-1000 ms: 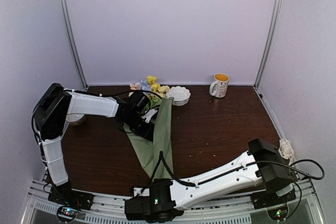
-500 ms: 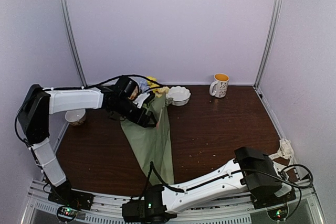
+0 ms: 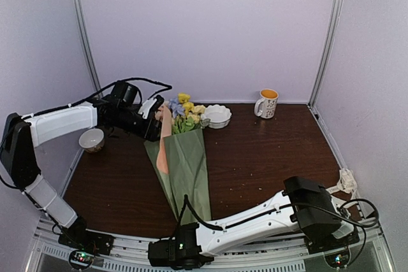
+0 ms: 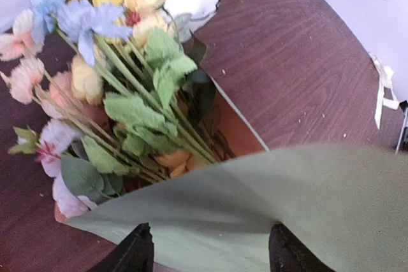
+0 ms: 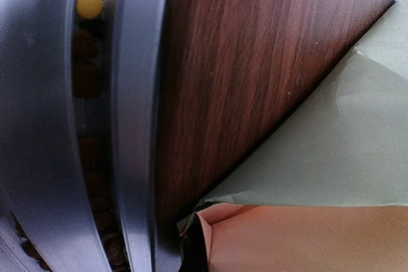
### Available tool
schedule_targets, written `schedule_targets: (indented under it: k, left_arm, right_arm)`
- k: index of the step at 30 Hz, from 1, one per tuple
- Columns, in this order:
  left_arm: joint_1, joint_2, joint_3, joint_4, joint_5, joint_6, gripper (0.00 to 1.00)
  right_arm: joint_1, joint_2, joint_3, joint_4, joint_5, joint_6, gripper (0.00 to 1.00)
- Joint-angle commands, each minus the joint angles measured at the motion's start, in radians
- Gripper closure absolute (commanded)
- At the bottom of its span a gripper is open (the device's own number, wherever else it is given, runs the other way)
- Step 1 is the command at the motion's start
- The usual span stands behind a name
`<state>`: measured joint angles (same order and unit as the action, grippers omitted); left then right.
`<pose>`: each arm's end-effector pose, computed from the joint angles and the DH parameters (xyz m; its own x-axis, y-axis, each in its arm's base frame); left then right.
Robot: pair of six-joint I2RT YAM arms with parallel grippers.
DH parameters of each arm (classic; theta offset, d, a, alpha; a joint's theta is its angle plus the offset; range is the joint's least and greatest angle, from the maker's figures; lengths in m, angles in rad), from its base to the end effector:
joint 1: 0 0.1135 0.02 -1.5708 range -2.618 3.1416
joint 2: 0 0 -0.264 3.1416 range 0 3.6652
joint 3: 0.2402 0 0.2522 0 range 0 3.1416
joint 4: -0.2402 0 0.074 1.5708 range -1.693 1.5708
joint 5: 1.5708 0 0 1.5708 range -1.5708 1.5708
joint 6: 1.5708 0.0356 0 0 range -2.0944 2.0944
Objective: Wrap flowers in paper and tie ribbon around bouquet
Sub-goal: Fold the two-thirds-folded wrapping paper at the center of the board.
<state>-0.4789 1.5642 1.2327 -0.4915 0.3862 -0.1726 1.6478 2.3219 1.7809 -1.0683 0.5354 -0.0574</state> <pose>0.2975 -0.1696 0.2761 -0.7534 0.2119 -0.6225 0.5327 0.7517 -0.3889 -0.0155 0.4371 0.1272 0.1258 -0.9897 0.0677 -0.8502 -0.1427 -0.5068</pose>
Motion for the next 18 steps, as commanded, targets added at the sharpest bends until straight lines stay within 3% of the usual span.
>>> schedule_targets:
  k: [1, 5, 9, 18]
  left_arm:
    - [-0.001, 0.026, -0.166, 0.137, 0.154, -0.072, 0.41]
    - [-0.100, 0.008, -0.267, 0.279, 0.163, -0.111, 0.41]
    - [-0.205, 0.007, -0.251, 0.315, 0.124, -0.090, 0.37]
    - [-0.254, 0.155, -0.159, 0.329, 0.130, -0.106, 0.31]
  right_arm:
    - [-0.021, 0.015, 0.013, 0.021, -0.051, 0.062, 1.00]
    - [-0.049, -0.092, -0.046, 0.104, -0.016, 0.198, 1.00]
    - [-0.088, -0.242, -0.155, 0.285, -0.066, 0.390, 1.00]
    - [-0.165, -0.483, -0.432, 0.627, -0.124, 0.719, 1.00]
